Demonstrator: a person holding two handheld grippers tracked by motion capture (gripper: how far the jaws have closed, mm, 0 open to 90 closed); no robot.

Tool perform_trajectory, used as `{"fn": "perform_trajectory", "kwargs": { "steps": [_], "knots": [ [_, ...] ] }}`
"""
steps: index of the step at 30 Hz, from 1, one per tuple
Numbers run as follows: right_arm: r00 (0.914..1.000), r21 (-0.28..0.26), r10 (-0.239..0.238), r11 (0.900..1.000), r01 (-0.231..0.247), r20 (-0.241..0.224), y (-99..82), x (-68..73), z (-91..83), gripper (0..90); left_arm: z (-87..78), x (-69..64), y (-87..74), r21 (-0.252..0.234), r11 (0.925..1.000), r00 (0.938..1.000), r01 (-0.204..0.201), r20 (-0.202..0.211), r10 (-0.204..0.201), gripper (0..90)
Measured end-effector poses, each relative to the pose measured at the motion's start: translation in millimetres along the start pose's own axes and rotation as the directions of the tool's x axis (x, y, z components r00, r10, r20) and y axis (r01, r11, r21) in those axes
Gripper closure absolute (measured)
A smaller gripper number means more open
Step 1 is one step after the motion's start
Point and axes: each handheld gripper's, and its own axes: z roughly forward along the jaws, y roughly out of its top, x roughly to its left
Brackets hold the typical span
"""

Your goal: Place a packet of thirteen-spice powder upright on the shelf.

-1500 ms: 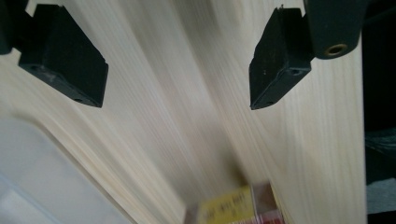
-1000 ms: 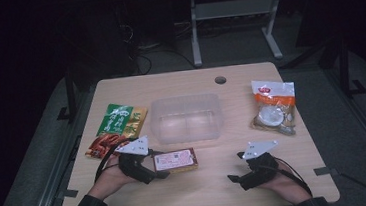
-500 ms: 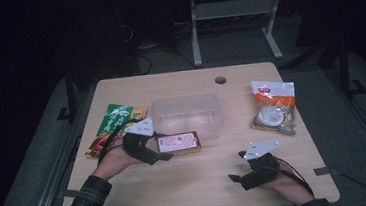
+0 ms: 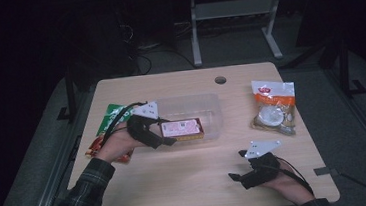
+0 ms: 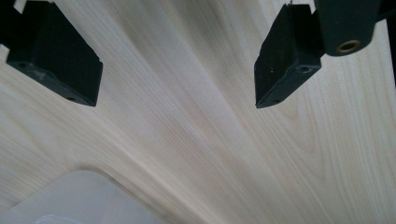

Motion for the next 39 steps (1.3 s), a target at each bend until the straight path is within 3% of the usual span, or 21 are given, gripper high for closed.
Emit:
{"fn": "perform_trajectory", "kwargs": {
  "steps": [7, 20, 25, 27, 39],
  "knots": [
    [0.9999, -0.019, 0.002, 0.9998, -0.002, 0.01, 0.1, -2.1, -2.2, 15.1, 1.0, 20.3, 13.7, 0.003, 1.0, 1.0, 0.002, -0.001, -0.002, 31.7],
    [0.9999, -0.032, -0.013, 0.9994, 0.013, 0.001, 1.2, -1.6, -2.8, 15.1, 13.4, 49.9, 45.1, 0.057, 0.9973, 0.9989, -0.045, 0.015, 0.044, 31.7],
    [1.0, -0.036, -0.006, 0.9993, 0.006, -0.003, 1.7, -1.6, -2.9, 15.1, 23.3, 58.1, 53.2, 0.062, 0.9971, 0.9987, -0.045, 0.025, 0.044, 31.6],
    [1.0, -0.034, 0.001, 0.9994, -0.001, -0.002, 2.1, -1.1, -3.1, 15.1, 28.7, 61.0, 54.1, 0.054, 0.9982, 0.9992, -0.027, 0.031, 0.026, 31.6],
    [0.9999, -0.048, -0.014, 0.9988, 0.014, -0.002, 2.0, -2.6, -3.7, 15.1, 63.9, 71.1, 58.3, 0.123, 0.9921, 0.9989, -0.026, 0.042, 0.021, 31.5]
  ]
}}
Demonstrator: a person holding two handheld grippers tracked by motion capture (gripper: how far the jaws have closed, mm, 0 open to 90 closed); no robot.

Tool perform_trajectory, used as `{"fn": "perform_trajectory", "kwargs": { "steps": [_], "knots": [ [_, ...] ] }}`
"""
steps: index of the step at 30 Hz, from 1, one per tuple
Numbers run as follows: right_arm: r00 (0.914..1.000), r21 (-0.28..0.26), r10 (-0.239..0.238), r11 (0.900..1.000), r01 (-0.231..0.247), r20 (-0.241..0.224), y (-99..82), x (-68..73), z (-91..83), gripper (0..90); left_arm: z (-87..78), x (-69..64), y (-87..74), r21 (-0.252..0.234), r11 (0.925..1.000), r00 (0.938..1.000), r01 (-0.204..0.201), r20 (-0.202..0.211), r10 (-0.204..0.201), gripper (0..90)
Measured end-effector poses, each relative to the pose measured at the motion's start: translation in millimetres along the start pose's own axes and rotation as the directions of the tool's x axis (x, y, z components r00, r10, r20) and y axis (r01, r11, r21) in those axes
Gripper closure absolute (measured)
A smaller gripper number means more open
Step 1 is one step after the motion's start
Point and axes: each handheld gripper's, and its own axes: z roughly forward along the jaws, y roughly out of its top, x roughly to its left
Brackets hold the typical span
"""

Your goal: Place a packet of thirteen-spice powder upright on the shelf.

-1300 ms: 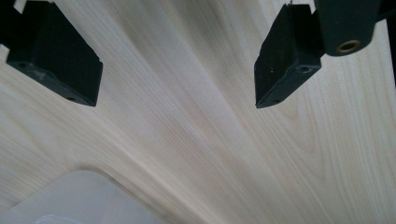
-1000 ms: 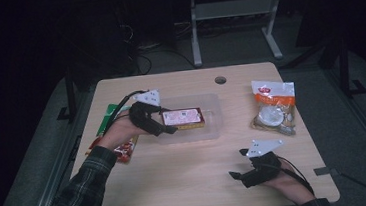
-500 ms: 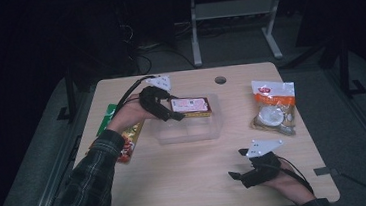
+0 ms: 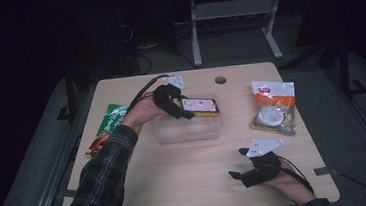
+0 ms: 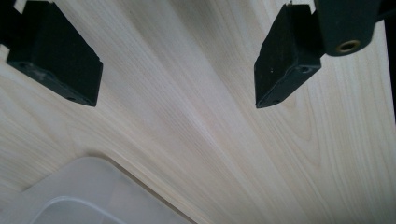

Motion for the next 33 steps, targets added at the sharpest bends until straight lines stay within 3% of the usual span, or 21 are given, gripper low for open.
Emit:
{"fn": "perform_trajectory", "kwargs": {
  "steps": [14, 25, 33],
  "knots": [
    [1.0, 0.0, 0.001, 1.0, -0.001, -0.006, -0.4, -1.3, -0.3, 15.1, 7.6, 5.7, 1.3, 0.015, 0.9999, 0.9999, 0.008, -0.01, -0.008, 31.4],
    [1.0, 0.0, 0.001, 1.0, -0.001, -0.008, -0.3, -1.1, -0.1, 15.1, 11.0, 5.9, 5.4, -0.011, 0.9999, 1.0, -0.001, -0.008, 0.001, 31.1],
    [0.9999, 0.002, -0.002, 1.0, 0.002, -0.01, 0.6, -0.1, 0.6, 15.1, 12.7, 6.8, 11.7, -0.057, 0.9984, 1.0, 0.003, -0.005, -0.003, 30.8]
  ]
}}
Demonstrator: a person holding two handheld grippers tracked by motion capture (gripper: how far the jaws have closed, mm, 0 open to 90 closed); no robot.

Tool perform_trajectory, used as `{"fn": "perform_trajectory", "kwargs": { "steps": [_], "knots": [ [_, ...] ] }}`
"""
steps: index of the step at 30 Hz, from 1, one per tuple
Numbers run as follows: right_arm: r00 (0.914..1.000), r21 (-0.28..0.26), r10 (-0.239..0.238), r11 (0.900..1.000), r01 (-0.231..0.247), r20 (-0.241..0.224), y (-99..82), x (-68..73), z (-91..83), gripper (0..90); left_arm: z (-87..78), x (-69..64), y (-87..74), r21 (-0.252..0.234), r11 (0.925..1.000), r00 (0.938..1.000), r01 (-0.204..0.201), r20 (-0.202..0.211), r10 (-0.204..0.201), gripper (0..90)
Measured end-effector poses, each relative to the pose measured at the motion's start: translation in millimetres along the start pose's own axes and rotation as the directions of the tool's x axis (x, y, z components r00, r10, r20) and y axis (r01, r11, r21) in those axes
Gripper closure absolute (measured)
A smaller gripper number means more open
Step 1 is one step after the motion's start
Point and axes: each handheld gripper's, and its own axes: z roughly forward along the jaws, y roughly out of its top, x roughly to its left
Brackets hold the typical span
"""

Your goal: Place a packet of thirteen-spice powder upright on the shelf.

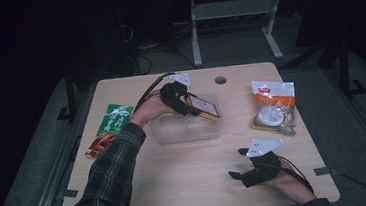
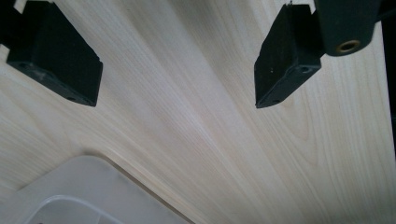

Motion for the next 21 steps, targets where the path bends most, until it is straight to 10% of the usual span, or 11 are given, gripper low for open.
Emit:
{"fn": "perform_trajectory", "kwargs": {
  "steps": [21],
  "knots": [
    [0.9999, 0.0, -0.004, 1.0, 0.004, -0.01, 0.4, 0.8, 1.3, 15.1, 26.3, 1.4, 22.4, -0.038, 0.9992, 0.9998, 0.013, 0.015, -0.012, 30.5]
  ]
}}
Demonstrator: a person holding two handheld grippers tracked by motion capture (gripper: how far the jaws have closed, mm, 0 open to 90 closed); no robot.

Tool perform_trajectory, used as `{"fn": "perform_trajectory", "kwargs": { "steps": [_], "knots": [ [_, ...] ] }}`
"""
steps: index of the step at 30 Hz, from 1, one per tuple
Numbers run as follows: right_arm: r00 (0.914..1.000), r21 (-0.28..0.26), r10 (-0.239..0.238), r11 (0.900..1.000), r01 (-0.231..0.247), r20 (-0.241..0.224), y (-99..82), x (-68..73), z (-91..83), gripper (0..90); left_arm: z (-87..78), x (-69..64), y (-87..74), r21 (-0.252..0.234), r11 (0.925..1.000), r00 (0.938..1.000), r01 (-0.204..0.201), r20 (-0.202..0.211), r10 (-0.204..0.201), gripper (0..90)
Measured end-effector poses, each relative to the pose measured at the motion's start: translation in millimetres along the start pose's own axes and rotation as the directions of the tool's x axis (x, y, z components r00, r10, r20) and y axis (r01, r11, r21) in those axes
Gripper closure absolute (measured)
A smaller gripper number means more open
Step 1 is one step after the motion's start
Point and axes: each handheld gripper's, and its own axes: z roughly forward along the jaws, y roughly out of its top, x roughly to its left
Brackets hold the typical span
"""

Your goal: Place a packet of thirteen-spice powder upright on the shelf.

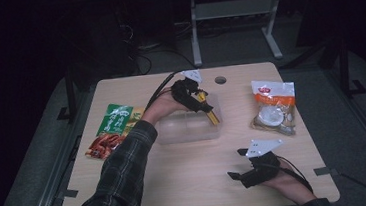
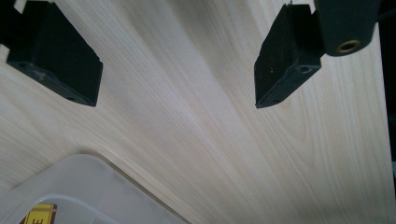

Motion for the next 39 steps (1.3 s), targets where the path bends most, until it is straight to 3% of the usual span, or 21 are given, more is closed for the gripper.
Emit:
{"fn": "perform_trajectory", "kwargs": {
  "steps": [11, 17, 24, 28, 32, 39],
  "knots": [
    [1.0, 0.002, -0.003, 1.0, 0.003, 0.002, -0.1, 0.2, -0.6, 15.1, 27.6, -0.4, -0.1, 0.013, 0.9996, 0.9991, 0.027, 0.033, -0.027, 30.0],
    [1.0, 0.004, -0.008, 1.0, 0.008, -0.001, -0.2, 0.3, -0.5, 15.1, 29.0, -4.2, 4.1, -0.014, 0.9995, 0.9992, 0.027, 0.029, -0.027, 23.6],
    [1.0, 0.007, -0.01, 0.9999, 0.01, 0.0, 0.3, 1.6, 0.0, 15.1, 9.9, -9.0, 6.0, -0.027, 0.999, 0.9992, 0.035, 0.021, -0.034, 17.6],
    [1.0, 0.009, -0.008, 0.9999, 0.008, -0.002, 0.3, 2.0, 0.8, 15.1, -7.2, -12.5, 5.0, -0.049, 0.9983, 0.9993, 0.034, -0.014, -0.034, 15.1],
    [1.0, 0.012, -0.008, 0.9999, 0.008, -0.003, 0.2, 2.0, 1.3, 15.1, -23.1, -19.1, -3.0, -0.057, 0.9977, 0.9987, 0.037, -0.034, -0.039, 14.8],
    [1.0, 0.023, -0.009, 0.9997, 0.009, 0.003, -0.3, 1.8, 3.0, 15.1, -40.9, -34.2, -22.0, -0.041, 0.9958, 0.9948, 0.082, -0.057, -0.084, 14.8]
  ]
}}
